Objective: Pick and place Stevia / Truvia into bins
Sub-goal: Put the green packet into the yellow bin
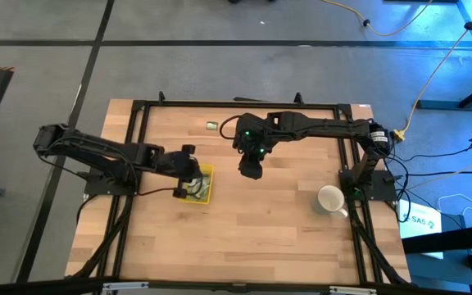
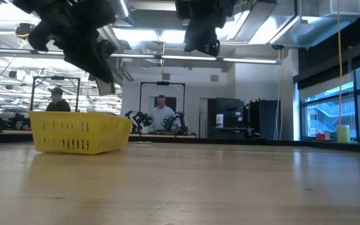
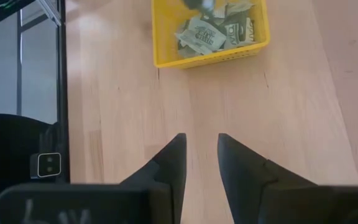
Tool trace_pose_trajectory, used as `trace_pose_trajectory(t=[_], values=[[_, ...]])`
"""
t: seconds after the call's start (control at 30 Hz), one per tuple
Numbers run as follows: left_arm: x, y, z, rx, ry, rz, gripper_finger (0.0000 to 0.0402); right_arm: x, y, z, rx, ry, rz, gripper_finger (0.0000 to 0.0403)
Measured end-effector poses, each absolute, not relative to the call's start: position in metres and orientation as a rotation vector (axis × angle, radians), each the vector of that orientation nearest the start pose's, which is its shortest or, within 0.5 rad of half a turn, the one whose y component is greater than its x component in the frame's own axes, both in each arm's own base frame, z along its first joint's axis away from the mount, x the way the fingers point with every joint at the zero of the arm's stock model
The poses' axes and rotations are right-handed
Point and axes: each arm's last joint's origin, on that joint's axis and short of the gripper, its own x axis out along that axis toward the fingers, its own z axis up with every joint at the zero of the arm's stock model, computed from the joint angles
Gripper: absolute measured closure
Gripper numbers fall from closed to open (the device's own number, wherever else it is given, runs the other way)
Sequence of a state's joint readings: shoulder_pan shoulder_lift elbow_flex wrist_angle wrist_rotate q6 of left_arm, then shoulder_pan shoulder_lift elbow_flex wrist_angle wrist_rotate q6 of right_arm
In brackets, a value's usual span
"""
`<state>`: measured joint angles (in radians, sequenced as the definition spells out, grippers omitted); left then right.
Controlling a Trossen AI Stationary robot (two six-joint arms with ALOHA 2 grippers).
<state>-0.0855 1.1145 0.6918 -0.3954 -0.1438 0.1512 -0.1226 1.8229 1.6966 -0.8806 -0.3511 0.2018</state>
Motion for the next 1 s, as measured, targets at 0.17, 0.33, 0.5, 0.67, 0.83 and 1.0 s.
trace_pose_trajectory(t=[0.17,0.33,0.5,0.67,0.83,1.0], values=[[0.217,-0.014,0.219,0.267,0.867,0.052,0.0389,0.386,-0.038,0.308,0.416,1.002,0.111,0.0308],[0.225,-0.015,0.205,0.273,0.931,0.050,0.0389,0.386,-0.038,0.308,0.416,1.002,0.111,0.0309],[0.233,-0.016,0.190,0.274,1.000,0.029,0.0391,0.385,-0.038,0.307,0.397,1.002,0.121,0.0309],[0.236,-0.015,0.181,0.290,1.039,0.045,0.0374,0.385,-0.037,0.307,0.393,1.003,0.123,0.0309],[0.236,-0.016,0.180,0.250,1.042,0.040,0.0347,0.385,-0.037,0.307,0.389,1.006,0.126,0.0309],[0.234,-0.019,0.186,0.087,1.013,-0.010,0.0322,0.383,-0.037,0.306,0.353,1.022,0.146,0.0309]])
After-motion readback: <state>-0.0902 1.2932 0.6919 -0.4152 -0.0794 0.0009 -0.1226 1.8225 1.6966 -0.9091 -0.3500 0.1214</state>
